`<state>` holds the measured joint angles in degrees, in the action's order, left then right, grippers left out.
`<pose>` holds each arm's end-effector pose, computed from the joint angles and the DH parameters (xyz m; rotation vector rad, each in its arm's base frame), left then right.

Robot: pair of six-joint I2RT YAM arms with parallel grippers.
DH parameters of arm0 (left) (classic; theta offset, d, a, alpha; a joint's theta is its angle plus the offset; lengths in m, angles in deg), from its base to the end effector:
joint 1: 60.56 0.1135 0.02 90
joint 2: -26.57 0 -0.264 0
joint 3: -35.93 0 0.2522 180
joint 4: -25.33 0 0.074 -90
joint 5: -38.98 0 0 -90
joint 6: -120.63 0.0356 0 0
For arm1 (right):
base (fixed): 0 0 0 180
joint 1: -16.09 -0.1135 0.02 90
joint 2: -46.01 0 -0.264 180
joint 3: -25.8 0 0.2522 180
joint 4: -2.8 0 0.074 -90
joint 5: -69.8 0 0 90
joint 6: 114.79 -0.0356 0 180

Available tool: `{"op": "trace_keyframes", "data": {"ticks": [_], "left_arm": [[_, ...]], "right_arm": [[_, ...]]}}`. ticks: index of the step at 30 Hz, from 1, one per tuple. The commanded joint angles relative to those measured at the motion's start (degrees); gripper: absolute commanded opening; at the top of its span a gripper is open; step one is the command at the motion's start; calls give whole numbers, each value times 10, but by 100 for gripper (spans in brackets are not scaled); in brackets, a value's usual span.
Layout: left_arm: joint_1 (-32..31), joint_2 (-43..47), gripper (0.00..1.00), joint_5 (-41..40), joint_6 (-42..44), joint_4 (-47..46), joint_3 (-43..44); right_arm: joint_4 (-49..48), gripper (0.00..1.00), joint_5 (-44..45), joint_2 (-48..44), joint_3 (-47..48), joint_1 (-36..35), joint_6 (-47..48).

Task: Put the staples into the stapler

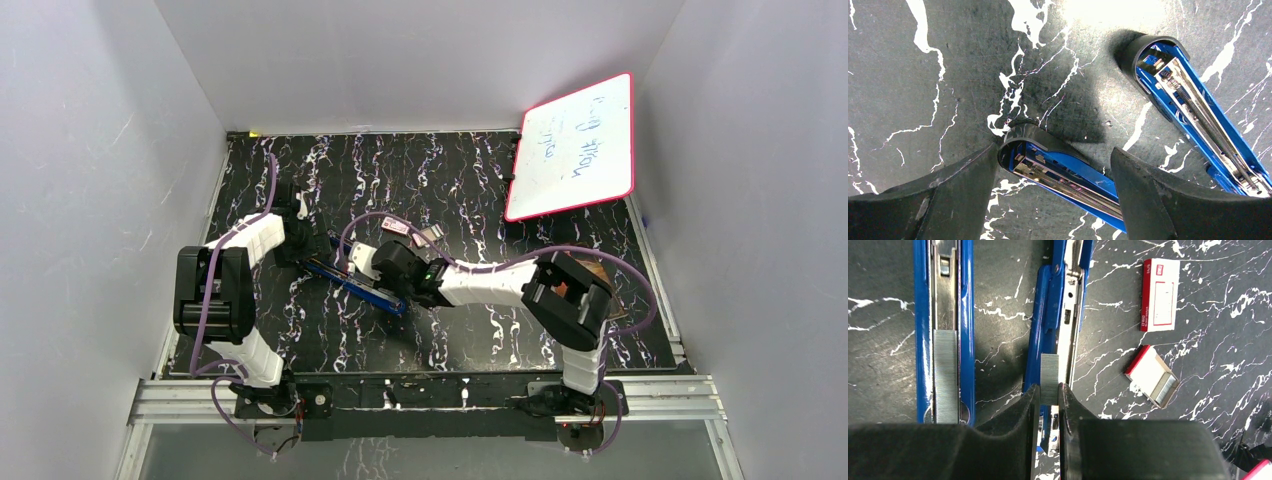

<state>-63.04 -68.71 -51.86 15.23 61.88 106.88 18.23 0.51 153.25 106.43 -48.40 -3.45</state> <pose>0.3271 -0.0136 0.1767 -0.3016 2.6186 -0.0873 0.1851 0.3587 0.1808 -1.3921 1.7647 -0.0142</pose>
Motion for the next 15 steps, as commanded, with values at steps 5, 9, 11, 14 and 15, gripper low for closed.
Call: {"op": "trace_keyframes", "data": {"ticks": [5,9,11,14,15], "left_arm": [[-1,7,81,6,4,13,17],[-1,7,81,3,4,13,17],[-1,8,81,3,4,14,18],[-1,14,80,9,4,11,19],[-1,19,80,10,4,9,19]], "right_arm": [[-41,15,-45,-68,-13,28,-69],[-25,14,-91,-106,-28,73,-131],[-15,14,-123,-134,-49,112,-172],[-8,14,-173,-174,-94,171,-219],[3,14,-185,-183,-107,186,-228]]}}
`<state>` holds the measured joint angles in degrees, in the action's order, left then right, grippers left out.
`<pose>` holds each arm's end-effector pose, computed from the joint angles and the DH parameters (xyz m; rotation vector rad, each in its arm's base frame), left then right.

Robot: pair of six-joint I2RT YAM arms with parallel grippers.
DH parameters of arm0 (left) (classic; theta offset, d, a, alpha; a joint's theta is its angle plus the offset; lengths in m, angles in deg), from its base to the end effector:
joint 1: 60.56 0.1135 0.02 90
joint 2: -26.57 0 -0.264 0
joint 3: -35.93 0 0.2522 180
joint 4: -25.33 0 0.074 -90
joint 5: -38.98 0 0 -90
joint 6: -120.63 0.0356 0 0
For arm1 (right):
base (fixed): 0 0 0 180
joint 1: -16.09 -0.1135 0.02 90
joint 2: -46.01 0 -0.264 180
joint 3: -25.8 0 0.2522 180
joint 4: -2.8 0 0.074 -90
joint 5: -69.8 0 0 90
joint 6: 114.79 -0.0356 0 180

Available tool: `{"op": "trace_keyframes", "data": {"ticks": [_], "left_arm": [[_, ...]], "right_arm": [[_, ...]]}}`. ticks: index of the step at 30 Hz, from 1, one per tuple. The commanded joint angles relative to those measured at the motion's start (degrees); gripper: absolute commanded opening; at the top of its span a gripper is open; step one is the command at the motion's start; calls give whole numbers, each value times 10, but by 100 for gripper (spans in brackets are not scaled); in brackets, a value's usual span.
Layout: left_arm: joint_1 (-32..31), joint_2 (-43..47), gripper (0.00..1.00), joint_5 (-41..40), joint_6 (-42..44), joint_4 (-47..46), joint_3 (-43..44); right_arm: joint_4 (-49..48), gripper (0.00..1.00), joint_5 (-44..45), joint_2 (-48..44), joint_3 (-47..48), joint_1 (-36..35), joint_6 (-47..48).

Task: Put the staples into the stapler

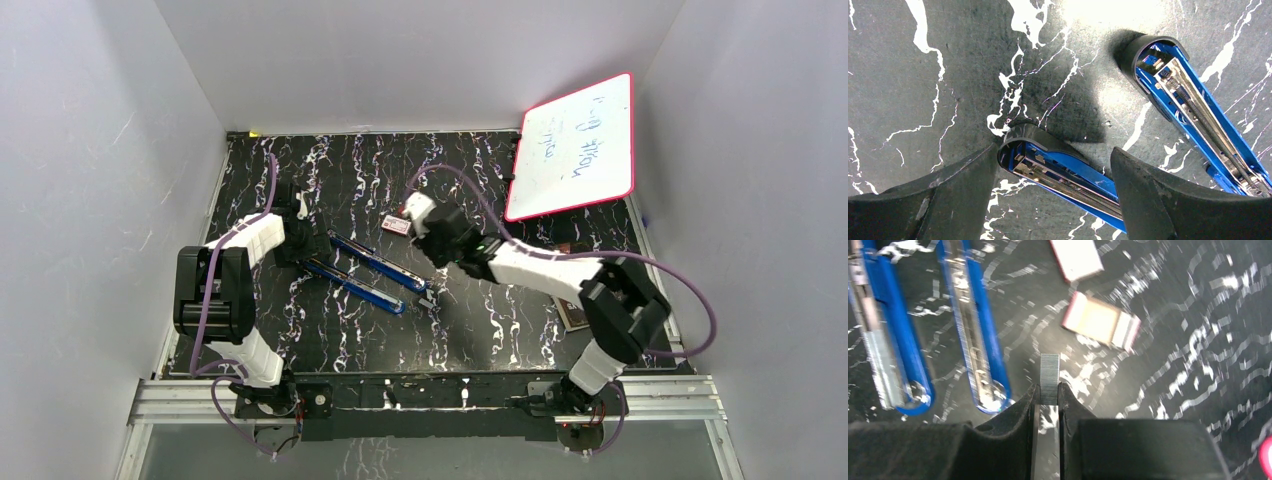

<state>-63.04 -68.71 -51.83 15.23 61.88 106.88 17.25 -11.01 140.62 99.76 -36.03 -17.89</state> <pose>0.3271 -0.0137 0.1767 -0.3014 2.6187 -0.0880 0.2295 0.2858 0.2249 -0.9972 1.9470 0.2743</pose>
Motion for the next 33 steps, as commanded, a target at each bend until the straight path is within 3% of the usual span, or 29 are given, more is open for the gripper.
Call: {"op": "trace_keyframes", "data": {"ticks": [1,10,20,29,33], "left_arm": [[-1,24,80,10,4,7,18],[-4,89,81,20,2,-16,29],[-26,71,81,27,4,-32,106],[-38,47,81,28,11,-39,143],[-38,43,81,32,12,-39,151]], "right_arm": [[18,14,-78,-65,-51,74,-89],[17,14,-152,-9,-68,93,-70],[-49,17,-97,45,-63,92,-47],[-85,39,-69,69,-90,80,-24],[-118,41,-51,57,-124,78,-25]]}}
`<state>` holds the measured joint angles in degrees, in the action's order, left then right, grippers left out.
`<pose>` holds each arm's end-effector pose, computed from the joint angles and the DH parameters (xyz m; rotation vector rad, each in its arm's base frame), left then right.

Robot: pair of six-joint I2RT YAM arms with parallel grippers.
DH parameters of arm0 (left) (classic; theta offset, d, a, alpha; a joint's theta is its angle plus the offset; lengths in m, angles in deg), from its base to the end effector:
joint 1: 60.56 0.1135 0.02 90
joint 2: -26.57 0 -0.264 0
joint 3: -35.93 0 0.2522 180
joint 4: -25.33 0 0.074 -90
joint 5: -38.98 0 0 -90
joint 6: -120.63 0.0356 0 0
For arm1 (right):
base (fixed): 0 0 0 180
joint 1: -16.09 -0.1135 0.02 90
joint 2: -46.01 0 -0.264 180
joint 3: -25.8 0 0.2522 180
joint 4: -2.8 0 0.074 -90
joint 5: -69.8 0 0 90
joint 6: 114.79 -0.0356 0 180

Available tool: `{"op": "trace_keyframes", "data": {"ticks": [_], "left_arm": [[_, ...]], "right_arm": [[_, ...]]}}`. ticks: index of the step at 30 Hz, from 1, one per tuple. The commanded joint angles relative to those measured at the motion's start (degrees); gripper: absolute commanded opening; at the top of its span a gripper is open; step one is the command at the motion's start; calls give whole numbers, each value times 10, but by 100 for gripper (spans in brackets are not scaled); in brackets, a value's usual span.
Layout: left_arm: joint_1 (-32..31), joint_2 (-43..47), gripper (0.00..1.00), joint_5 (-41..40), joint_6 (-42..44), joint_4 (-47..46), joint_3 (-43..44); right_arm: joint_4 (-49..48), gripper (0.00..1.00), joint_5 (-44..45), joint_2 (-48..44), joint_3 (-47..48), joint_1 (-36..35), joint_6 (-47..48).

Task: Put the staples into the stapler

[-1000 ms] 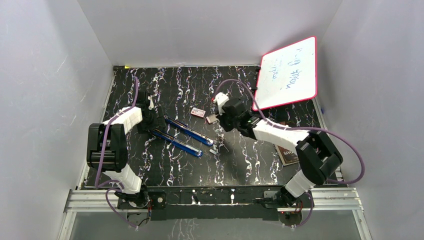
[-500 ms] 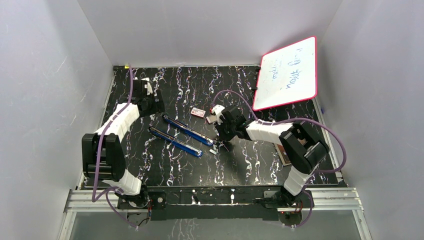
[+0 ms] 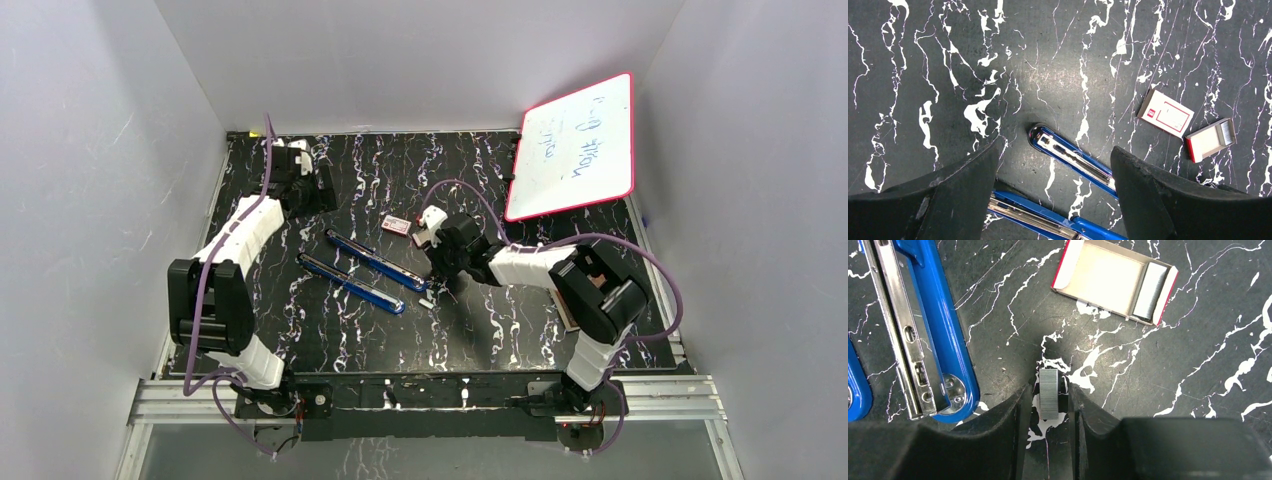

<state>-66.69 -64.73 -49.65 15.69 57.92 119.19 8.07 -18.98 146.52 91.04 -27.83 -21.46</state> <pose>0.3567 -0.0392 0.2708 -0.1633 2.2835 -0.2193 0.2579 0.2473 0.1562 -0.9123 2.1138 0.3448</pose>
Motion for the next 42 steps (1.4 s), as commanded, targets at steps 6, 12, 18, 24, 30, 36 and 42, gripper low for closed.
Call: {"op": "trace_keyframes", "data": {"ticks": [6,12,18,24,30,36,42], "left_arm": [[-6,5,81,16,7,-2,28],[-11,7,81,13,6,-6,19],[-13,8,81,12,4,-11,10],[-18,5,81,16,0,-16,10],[-20,4,81,16,0,-19,11],[-20,-1,81,15,-1,-21,13],[-21,-7,81,16,-2,-24,17]], "right_arm": [[-94,39,42,-39,-102,-4,-8],[-150,40,65,-63,-159,-11,-34],[-220,40,63,-66,-208,-21,-29],[-304,43,53,-35,-240,-33,-12],[-334,43,56,-11,-246,-33,-7],[-331,37,73,9,-242,-32,-18],[-328,28,77,10,-242,-30,-21]]}}
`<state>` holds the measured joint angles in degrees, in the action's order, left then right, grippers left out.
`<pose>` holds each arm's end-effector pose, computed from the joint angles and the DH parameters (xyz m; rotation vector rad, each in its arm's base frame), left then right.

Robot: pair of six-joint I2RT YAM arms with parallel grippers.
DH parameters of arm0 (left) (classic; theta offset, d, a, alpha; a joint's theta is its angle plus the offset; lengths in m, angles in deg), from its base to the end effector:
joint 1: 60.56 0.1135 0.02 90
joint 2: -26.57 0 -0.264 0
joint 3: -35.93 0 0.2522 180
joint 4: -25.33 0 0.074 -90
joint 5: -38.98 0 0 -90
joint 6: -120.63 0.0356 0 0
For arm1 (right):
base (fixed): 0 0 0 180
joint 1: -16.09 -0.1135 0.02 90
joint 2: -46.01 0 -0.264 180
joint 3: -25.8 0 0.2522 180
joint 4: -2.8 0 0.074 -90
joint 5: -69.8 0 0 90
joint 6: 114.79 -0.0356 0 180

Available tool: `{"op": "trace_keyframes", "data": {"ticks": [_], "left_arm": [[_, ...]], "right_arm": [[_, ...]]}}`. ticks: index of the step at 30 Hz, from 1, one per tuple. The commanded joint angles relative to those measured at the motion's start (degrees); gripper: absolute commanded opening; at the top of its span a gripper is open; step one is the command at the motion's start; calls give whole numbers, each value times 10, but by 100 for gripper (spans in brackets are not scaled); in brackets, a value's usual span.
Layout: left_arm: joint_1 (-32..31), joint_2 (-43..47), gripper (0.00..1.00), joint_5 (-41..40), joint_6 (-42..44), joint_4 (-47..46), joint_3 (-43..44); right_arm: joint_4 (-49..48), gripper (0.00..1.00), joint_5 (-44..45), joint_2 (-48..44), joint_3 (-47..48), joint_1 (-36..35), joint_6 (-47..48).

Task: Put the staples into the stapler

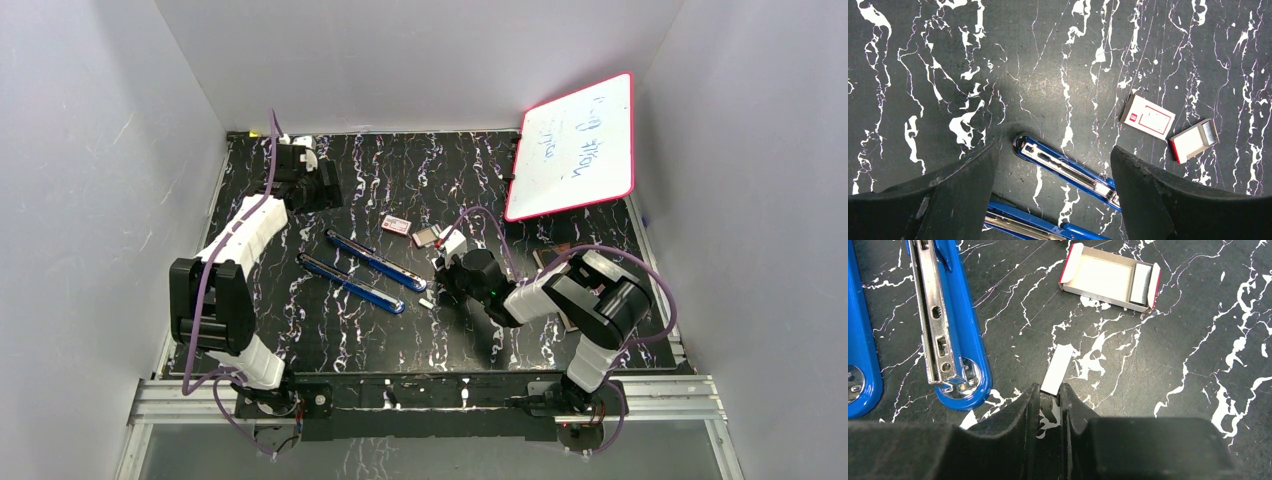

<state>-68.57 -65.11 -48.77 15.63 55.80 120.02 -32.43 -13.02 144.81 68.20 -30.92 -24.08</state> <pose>0.3603 -0.0521 0.2765 -0.1155 2.2444 -0.2616 0.2091 0.2178 0.1248 -0.7151 1.8247 0.4144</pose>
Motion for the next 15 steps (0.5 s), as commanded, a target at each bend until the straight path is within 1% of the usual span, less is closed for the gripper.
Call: {"op": "trace_keyframes", "data": {"ticks": [1,9,10,13,15], "left_arm": [[-2,-5,81,7,-1,-4,8],[-3,-8,81,7,0,-6,8],[-2,-8,81,7,0,-7,8],[-3,-9,81,7,1,-9,6],[-3,-9,81,6,1,-9,6]], "right_arm": [[78,28,18,26,-14,1,4],[83,24,34,32,-11,1,-3],[83,26,37,33,-10,1,-4],[84,40,35,34,-8,1,-6],[82,42,32,38,-6,1,-8]]}}
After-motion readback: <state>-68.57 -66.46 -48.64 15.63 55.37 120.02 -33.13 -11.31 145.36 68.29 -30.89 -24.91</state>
